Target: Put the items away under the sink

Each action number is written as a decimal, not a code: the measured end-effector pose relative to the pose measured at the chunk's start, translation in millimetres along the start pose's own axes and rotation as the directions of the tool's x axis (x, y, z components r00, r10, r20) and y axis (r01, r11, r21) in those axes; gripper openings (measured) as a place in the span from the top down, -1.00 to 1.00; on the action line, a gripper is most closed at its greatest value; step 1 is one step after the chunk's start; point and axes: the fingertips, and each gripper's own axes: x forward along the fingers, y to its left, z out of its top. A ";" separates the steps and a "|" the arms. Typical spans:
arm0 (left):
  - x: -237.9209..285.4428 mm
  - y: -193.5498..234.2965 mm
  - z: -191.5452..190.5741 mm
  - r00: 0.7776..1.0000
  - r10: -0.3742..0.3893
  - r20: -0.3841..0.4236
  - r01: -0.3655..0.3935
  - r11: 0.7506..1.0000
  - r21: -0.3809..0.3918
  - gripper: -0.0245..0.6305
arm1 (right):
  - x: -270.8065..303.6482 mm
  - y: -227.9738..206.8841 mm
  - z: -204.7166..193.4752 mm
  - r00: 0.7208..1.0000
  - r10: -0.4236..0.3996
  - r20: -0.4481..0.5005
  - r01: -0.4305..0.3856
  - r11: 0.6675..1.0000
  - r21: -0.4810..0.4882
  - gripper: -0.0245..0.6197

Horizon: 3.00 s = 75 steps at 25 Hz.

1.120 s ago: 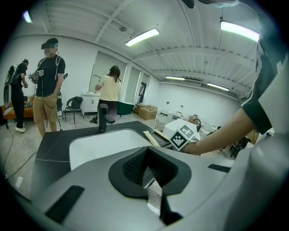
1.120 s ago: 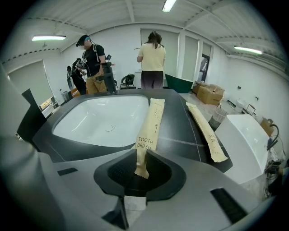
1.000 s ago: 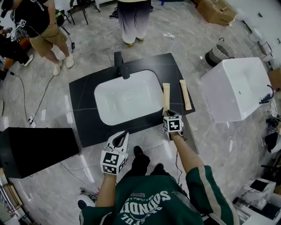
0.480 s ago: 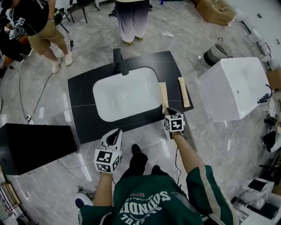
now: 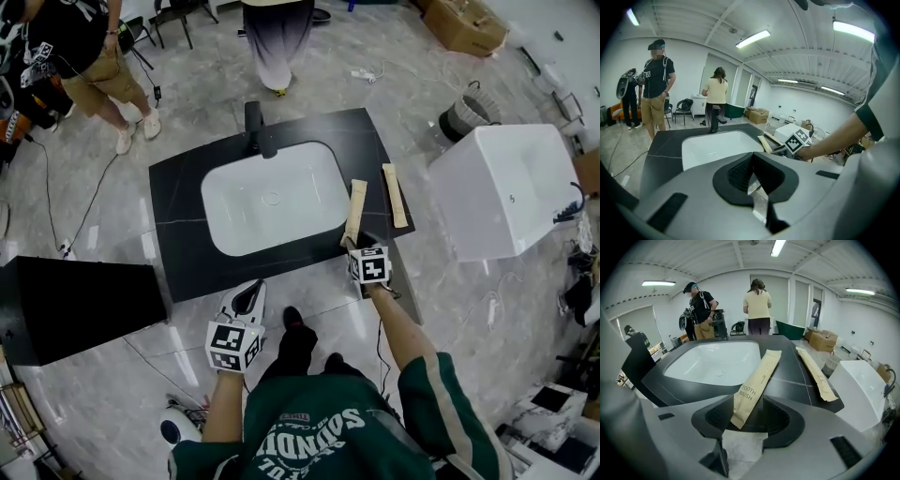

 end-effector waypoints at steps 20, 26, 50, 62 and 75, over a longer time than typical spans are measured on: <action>-4.1 -12.7 -12.1 1.000 0.009 -0.012 -0.009 1.000 0.002 0.89 | -11.3 -1.2 -7.1 0.995 0.096 -0.010 -0.095 0.993 0.076 0.77; -13.2 -26.3 -10.1 1.000 0.027 0.002 -0.027 1.000 0.008 0.89 | -34.4 -9.0 -13.6 0.993 0.112 0.020 -0.113 0.992 0.052 0.77; -72.7 -196.8 -62.4 0.997 0.050 0.061 -0.054 0.996 0.071 0.89 | -199.7 41.8 -174.6 0.943 0.331 0.043 -0.321 0.934 -0.159 0.77; -97.5 -217.0 -119.9 0.996 0.090 -0.006 -0.089 0.993 0.074 0.89 | -204.1 64.8 -269.1 0.919 0.387 -0.079 -0.394 0.910 -0.130 0.77; 17.8 -130.0 -212.4 0.996 0.088 -0.011 -0.086 0.990 0.112 0.89 | -51.7 72.1 -279.5 0.893 0.438 -0.099 -0.446 0.893 -0.067 0.78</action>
